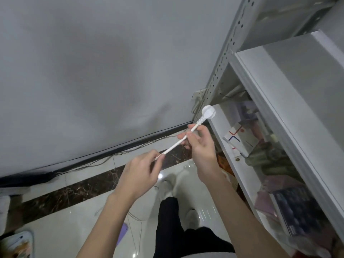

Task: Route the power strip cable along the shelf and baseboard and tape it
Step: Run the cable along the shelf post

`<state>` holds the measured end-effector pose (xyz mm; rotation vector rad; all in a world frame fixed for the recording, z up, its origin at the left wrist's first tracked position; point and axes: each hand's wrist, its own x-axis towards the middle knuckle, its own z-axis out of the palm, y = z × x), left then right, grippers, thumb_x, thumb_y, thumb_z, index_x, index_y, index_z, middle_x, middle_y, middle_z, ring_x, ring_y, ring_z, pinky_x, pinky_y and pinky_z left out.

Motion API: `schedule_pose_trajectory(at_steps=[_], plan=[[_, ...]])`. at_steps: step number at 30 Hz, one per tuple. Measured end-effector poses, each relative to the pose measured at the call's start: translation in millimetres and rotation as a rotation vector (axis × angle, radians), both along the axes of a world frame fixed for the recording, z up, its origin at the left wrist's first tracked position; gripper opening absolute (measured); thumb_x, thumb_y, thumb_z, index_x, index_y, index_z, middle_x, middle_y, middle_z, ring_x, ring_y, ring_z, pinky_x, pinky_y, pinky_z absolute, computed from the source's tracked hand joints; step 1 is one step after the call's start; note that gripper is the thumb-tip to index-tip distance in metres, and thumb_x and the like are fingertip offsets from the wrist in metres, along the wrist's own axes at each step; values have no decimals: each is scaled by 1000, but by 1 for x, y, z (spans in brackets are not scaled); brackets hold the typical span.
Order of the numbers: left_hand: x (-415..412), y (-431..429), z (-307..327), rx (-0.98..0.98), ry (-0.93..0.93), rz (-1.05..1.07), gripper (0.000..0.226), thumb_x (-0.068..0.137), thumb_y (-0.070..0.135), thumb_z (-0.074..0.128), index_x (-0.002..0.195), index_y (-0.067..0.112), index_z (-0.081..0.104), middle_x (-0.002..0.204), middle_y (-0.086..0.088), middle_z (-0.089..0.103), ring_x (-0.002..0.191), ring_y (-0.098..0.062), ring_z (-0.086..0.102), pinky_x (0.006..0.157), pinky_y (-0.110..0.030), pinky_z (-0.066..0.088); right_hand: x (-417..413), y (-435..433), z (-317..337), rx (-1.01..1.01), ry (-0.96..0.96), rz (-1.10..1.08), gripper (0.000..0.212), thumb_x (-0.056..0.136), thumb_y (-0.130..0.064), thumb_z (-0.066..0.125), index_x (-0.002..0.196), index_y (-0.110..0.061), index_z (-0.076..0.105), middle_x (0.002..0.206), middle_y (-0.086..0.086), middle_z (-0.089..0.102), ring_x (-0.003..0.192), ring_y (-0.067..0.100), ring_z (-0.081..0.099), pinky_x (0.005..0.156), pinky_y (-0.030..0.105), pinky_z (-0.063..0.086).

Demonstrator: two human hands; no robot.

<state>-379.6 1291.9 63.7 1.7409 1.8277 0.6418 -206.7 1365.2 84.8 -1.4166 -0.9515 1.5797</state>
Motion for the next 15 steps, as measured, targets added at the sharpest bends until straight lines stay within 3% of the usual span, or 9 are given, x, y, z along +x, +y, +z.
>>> schedule_pose_trajectory(at_steps=[2,4,6,7,10,12,15], plan=[[-3,34,-1,-40,-54,-9,34,102,48,44,80,29,61,66,9,60,59,-12,55,55,-32,41,-10,27,-17,15,-23,-94,16,105,-13,50,119,-18,55,86,-1,75,80,6,66,83,31,49],[-5,67,-15,-279,-413,10,28,101,47,54,90,30,73,79,-6,69,69,-24,64,64,-39,53,-11,54,-33,-15,-59,-185,19,104,-17,49,122,-20,56,91,-3,76,84,6,66,86,33,53],[-7,96,-32,-522,-770,1,30,97,54,58,109,32,76,97,-30,65,88,-51,62,87,-58,55,-6,82,-50,-15,-49,-247,19,104,-19,50,121,-20,57,97,-4,75,83,9,64,86,33,54],[-8,109,-48,-586,-842,-20,34,96,55,59,115,31,75,89,-31,61,80,-53,58,87,-58,53,-2,95,-61,-12,-36,-270,18,103,-19,52,119,-21,59,98,-4,74,81,11,62,88,35,54],[4,152,-109,-550,-810,-56,29,98,43,58,107,25,78,70,-11,48,58,-18,50,58,-31,40,15,127,-107,6,-92,-312,16,102,-23,56,113,-30,64,95,-4,70,85,12,63,93,36,55],[18,186,-160,-535,-757,-71,34,94,42,58,96,15,78,73,-19,55,62,-17,56,57,-24,46,30,153,-147,16,-116,-352,17,103,-24,55,116,-28,65,101,-2,69,90,13,67,90,29,57],[33,229,-258,-523,-741,-123,44,94,51,62,73,13,70,65,-17,55,62,-26,54,62,-33,45,58,196,-216,46,-151,-482,20,103,-19,53,119,-20,65,105,1,68,79,4,64,75,16,55]])
